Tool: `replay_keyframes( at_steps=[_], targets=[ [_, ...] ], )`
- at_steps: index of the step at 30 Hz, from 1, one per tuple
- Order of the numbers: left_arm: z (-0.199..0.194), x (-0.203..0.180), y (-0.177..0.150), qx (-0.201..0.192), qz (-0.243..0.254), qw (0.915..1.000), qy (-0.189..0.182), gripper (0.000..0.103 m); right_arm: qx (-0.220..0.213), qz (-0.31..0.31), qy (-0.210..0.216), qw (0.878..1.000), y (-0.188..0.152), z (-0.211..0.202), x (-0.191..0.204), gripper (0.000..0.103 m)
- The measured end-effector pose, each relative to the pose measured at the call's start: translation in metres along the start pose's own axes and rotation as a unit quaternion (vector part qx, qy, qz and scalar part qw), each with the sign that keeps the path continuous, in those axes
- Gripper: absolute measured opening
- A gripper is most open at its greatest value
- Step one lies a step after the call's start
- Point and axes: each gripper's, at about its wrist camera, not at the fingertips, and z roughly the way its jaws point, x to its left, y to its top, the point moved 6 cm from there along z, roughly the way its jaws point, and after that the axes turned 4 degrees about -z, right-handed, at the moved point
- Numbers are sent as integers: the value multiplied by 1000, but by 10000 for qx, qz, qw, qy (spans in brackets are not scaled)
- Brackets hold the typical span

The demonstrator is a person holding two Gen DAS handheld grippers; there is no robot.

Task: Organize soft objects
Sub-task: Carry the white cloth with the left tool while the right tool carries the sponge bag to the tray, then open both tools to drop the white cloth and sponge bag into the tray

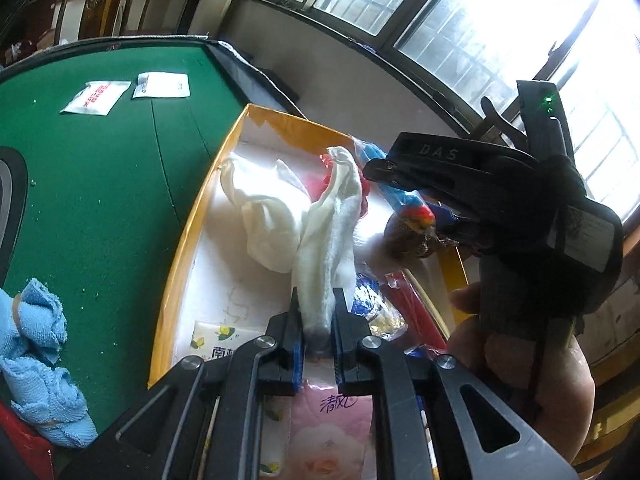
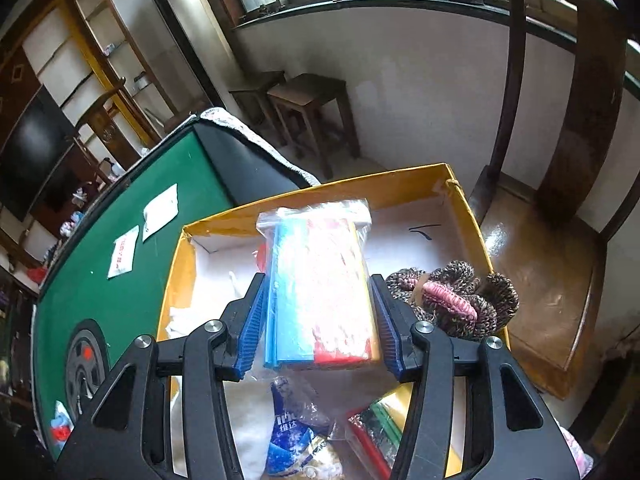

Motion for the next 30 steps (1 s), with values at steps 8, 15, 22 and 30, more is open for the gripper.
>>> replay_keyframes(
  at_steps=[8, 15, 22, 30],
  targets=[
    [-2, 0, 1, 12, -80, 10000, -31, 28, -638, -17, -92, 9979, 12, -28, 1, 67],
    [-33, 0, 9, -486, 20, 9987, 120, 47, -1208, -60, 428, 9917, 16, -55, 20, 67],
    [-70, 15, 8, -799, 121, 9959, 408, 48, -1361, -419, 871, 9860, 8, -62, 51, 67],
    [-136, 56, -4, -1270, 344, 9860, 1025, 55, -1318, -986, 1560, 9740, -12, -68, 99, 67]
  ],
)
